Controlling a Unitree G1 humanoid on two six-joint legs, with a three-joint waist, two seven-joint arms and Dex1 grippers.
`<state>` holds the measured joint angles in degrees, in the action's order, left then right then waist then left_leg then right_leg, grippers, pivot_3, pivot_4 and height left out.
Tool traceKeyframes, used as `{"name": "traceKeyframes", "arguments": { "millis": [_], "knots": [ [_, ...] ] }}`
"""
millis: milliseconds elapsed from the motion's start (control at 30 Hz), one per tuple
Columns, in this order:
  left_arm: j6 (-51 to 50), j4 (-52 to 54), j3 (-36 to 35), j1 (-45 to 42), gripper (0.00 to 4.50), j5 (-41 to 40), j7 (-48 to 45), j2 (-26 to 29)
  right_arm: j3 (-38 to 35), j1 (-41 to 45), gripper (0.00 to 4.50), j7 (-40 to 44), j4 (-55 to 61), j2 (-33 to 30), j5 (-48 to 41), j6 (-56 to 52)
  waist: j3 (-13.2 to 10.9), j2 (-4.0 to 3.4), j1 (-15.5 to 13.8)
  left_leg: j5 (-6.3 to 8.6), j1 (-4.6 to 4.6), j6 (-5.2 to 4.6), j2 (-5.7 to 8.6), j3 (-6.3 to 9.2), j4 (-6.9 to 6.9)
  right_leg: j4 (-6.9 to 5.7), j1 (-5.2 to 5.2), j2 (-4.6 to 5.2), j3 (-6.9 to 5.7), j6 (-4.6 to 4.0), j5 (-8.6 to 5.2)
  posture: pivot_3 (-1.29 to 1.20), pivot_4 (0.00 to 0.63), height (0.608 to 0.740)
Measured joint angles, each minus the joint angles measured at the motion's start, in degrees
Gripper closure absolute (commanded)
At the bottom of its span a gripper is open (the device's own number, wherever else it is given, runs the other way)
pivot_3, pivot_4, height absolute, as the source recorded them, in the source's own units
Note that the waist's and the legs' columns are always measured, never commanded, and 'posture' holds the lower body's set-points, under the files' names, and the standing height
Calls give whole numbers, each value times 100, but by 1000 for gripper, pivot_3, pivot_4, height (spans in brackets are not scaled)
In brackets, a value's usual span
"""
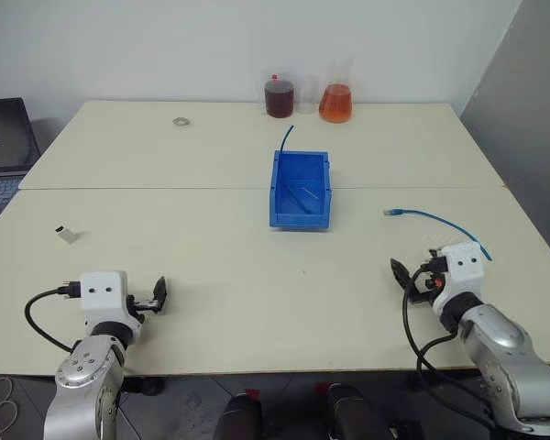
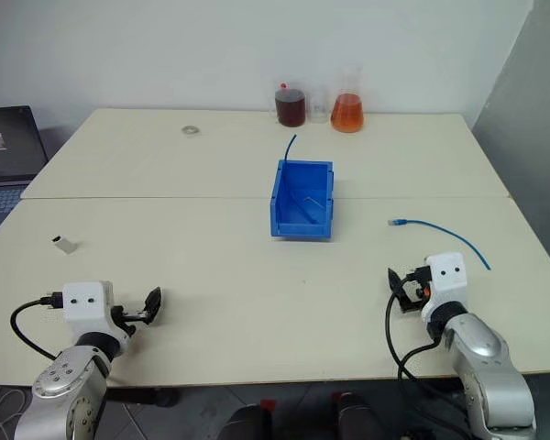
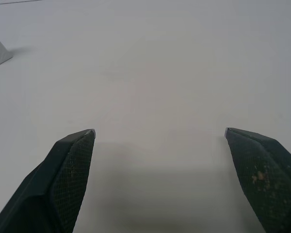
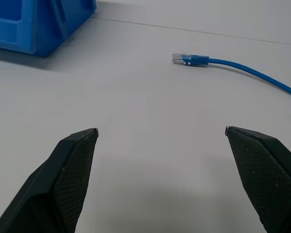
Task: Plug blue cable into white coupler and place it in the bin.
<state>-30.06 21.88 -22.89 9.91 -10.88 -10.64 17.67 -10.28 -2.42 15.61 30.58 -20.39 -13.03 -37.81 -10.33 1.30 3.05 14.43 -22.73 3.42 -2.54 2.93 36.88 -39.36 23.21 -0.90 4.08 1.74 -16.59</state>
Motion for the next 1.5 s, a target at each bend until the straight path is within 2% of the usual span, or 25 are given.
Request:
{"name": "traceKeyframes", "arguments": {
  "millis": [700, 933, 1067, 1233, 1333, 1433, 1500],
  "knots": [
    [86, -18, 148, -96, 0, -52, -210, 32, 44, 1, 31, 53, -102, 12, 38, 188, 0, 0, -1, 0, 0, 0, 0, 0, 0, -1, 0, -1, -1, 0, 0, 0, 150, 740],
    [224, -78, 408, -154, 0, -30, -448, 183, 34, -45, 31, 57, -102, -26, 44, 214, 0, 0, -4, 0, 0, 0, 0, 0, 0, -2, 0, 0, -1, -1, 0, 0, 150, 740],
    [288, -144, 676, -307, 0, -24, -808, 537, -1, -39, 31, 62, -110, -124, 49, 227, 0, 0, -12, 0, 0, 0, 1, 0, 1, -3, 0, 0, -1, 0, 0, 0, 150, 740],
    [263, -185, 1044, -1295, 0, -267, -1628, 1171, -89, 167, 31, 149, -242, -330, 39, 254, 0, -1, -44, 0, 0, 0, 4, -2, 4, -3, -1, 0, 0, 2, 2, 0, 150, 740],
    [169, -373, 1706, -2313, 0, -516, -2532, 1465, -149, 533, 31, 363, -575, -627, 8, 251, -5, 2, -83, -1, -6, 0, 9, -3, 9, -2, 1, 1, -1, 7, 6, 0, 150, 740],
    [281, -727, 2514, -3538, 0, -657, -3559, 1512, -141, 1079, 31, 790, -970, -1059, -68, 317, -4, 2, -110, -1, -6, -1, 10, -4, 7, 7, -2, 0, -1, -2, 14, 0, 150, 740],
    [452, -993, 2906, -3992, 0, -641, -4011, 1508, -135, 1305, 31, 1031, -1229, -1267, -115, 385, -3, 0, -96, -1, -5, -2, 9, -7, 3, 11, -2, -1, 2, -21, 22, 0, 150, 740]
  ]
}}
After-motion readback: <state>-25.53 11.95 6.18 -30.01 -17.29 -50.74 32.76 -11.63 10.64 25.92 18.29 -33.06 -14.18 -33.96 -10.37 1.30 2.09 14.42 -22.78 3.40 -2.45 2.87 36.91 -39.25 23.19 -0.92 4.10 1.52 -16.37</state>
